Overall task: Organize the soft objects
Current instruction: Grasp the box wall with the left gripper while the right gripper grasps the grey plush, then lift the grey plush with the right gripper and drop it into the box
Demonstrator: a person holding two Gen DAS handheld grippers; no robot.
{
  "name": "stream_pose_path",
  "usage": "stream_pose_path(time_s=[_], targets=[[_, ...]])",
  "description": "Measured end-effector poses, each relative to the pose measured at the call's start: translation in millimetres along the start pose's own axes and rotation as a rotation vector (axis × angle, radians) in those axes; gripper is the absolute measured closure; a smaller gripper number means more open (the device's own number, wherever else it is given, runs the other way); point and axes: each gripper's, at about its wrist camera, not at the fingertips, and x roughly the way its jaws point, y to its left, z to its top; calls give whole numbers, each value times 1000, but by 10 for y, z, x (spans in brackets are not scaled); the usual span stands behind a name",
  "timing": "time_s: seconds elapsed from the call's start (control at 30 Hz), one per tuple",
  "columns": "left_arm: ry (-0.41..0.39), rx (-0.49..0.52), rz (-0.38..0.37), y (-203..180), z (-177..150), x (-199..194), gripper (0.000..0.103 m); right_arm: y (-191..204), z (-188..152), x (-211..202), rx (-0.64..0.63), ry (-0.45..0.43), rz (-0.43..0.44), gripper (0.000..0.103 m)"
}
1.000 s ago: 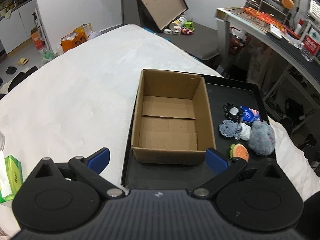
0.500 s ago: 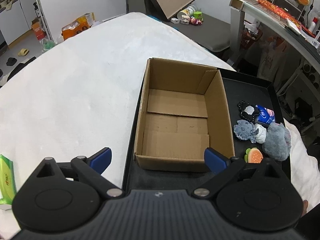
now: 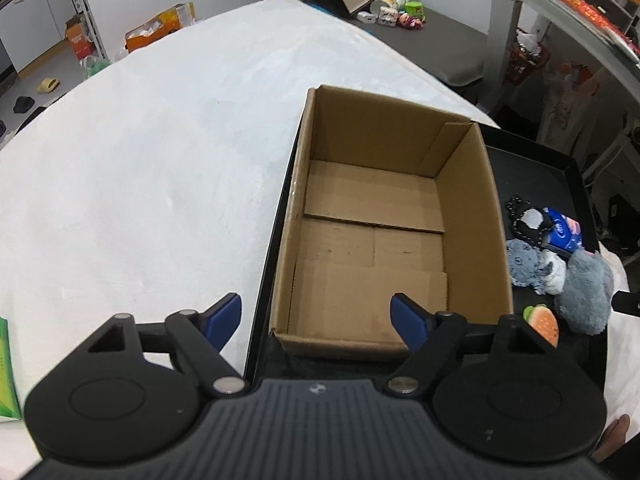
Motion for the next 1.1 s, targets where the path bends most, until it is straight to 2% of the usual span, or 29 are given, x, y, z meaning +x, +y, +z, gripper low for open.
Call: stream_pose_path(time_s=[0.17,0.27,0.43,0.5,0.6,0.7,0.77,0.93,1.1], targets=[[7,-7,14,28,41,117,25,-8,47,197,-24,27,-14,0],[2,-11,18,37,71,161,32,5,79,288,-43,41,-20,0],[18,-15,25,23,92,286,36,42,74,448,-85,38,-63,0],[26,-14,26,17,94,326,40,60,63,494,-108,34,-78,0],[37,-11,25,4,84,373,65,88,52,534,-138,27,-98,1],[31,-12,57,-5,64,394,87,104,39,533,-162,17,-98,14],[37,1,75,-5,49,406,94,97,14,574,-161,45,-92,37],[21,17,50,31,-31,369,94,128,-35,524,-192,19,-110,44],[8,29,35,33,-76,297,94,132,-53,449,-179,5,-101,47]])
